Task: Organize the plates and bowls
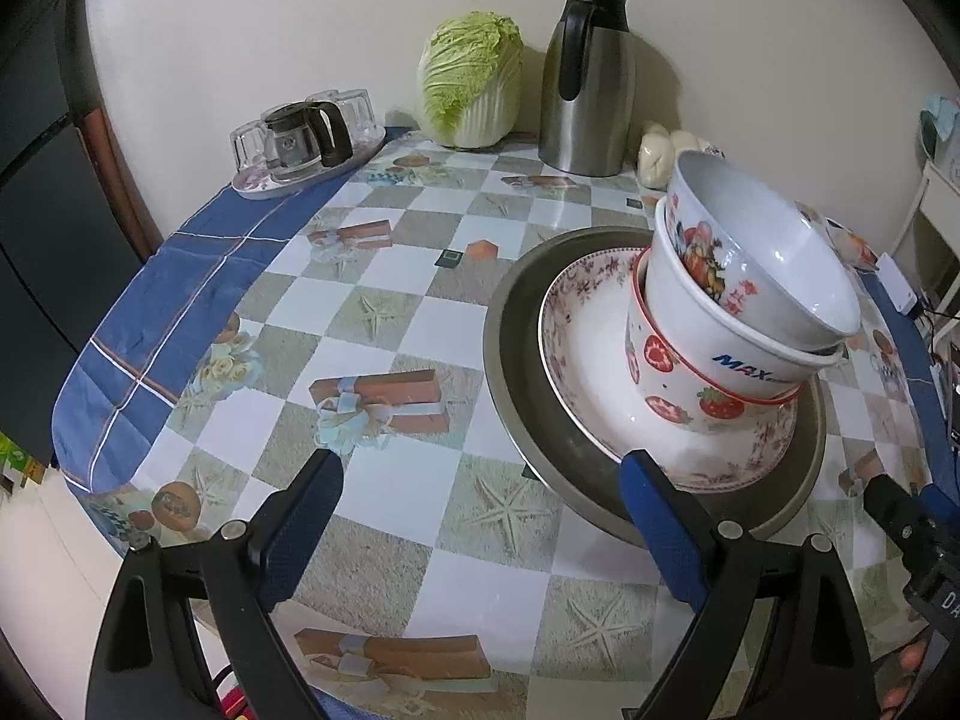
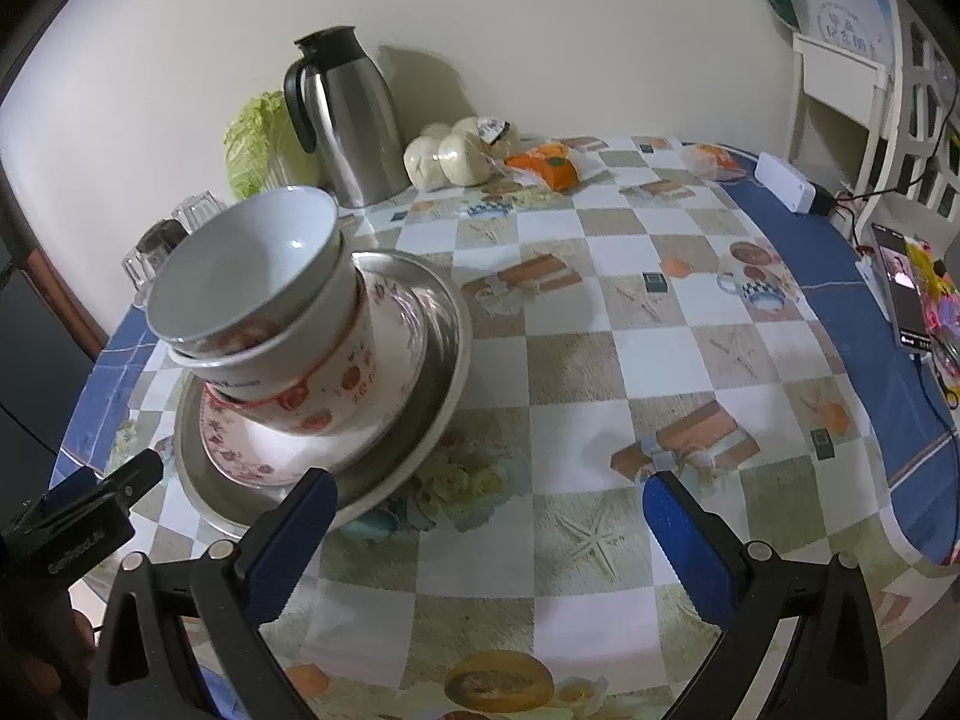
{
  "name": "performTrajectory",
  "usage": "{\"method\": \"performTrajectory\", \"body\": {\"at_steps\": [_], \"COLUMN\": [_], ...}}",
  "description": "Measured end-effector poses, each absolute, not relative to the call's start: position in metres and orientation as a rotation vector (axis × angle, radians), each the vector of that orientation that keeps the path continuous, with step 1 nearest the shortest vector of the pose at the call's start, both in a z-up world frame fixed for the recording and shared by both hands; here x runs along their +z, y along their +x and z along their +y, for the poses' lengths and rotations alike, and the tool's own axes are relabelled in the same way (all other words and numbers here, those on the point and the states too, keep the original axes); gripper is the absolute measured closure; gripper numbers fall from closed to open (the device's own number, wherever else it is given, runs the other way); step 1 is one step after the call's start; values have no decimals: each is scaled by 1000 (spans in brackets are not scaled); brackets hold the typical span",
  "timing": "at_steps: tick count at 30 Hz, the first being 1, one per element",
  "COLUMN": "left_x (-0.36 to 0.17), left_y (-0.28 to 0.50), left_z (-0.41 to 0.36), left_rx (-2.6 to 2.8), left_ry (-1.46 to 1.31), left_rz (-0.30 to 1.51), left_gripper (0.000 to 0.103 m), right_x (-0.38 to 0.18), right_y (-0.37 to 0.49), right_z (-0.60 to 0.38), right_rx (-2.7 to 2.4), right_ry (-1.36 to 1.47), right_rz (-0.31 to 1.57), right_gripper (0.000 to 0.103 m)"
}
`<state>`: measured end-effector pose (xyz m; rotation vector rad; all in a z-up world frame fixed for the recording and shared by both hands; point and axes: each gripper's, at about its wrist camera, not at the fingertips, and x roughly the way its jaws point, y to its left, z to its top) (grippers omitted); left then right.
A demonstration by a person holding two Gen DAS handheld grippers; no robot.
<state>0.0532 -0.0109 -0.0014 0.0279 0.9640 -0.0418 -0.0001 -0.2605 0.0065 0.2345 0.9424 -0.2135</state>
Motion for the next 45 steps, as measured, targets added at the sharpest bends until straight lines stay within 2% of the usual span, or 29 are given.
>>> {"method": "performTrajectory", "body": {"at_steps": [45], "left_x": [-1], "left_y": [52], "left_z": [-28], "left_rx": [-112], "left_ry": [80], "left_rz": [974], "left_gripper": [9], "right_x": [0], "right_y": [9], "right_z": [-256], "right_rx": [-197], "right_ry": [156], "right_rz": [974], "right_gripper": [0]}}
